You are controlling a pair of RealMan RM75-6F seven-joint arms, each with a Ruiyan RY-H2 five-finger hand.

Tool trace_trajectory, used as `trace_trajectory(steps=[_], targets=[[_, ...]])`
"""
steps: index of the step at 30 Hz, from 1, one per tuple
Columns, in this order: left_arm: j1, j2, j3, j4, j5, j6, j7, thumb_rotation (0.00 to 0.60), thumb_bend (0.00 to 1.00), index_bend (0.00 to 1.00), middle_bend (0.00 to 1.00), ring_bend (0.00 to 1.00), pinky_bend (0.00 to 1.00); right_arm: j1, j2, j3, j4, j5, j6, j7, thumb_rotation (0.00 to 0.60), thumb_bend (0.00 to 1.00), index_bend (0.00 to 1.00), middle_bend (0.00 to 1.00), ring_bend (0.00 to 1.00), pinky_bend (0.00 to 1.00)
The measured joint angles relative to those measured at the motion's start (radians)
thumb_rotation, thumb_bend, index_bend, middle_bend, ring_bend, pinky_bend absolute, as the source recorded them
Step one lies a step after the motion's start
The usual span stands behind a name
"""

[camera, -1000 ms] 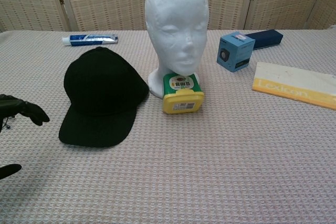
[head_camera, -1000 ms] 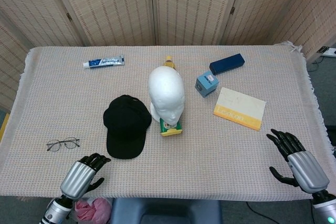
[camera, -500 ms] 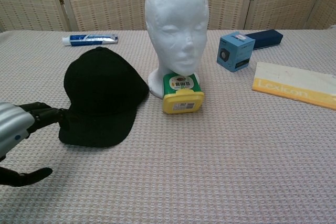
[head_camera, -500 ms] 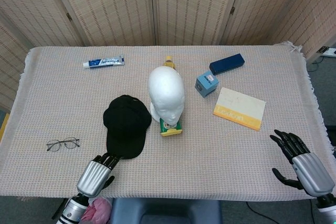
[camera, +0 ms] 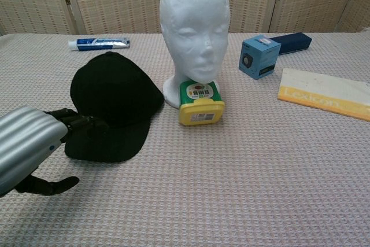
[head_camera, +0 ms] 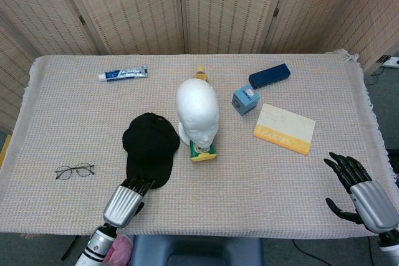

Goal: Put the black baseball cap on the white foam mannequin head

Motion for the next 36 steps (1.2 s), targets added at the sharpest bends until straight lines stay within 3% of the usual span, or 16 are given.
trace_trajectory(steps=[36], targets=[[-0.108,-0.076,-0.022,0.176,-0.086,-0.025,-0.146,0.6,0.28,0.27,0.41,0.33,0.55,0.005,-0.005,0.016,-0.016,0.041,-0.036,-0.033,0.6,0.28,0.0,0.0,0.0,0.0]])
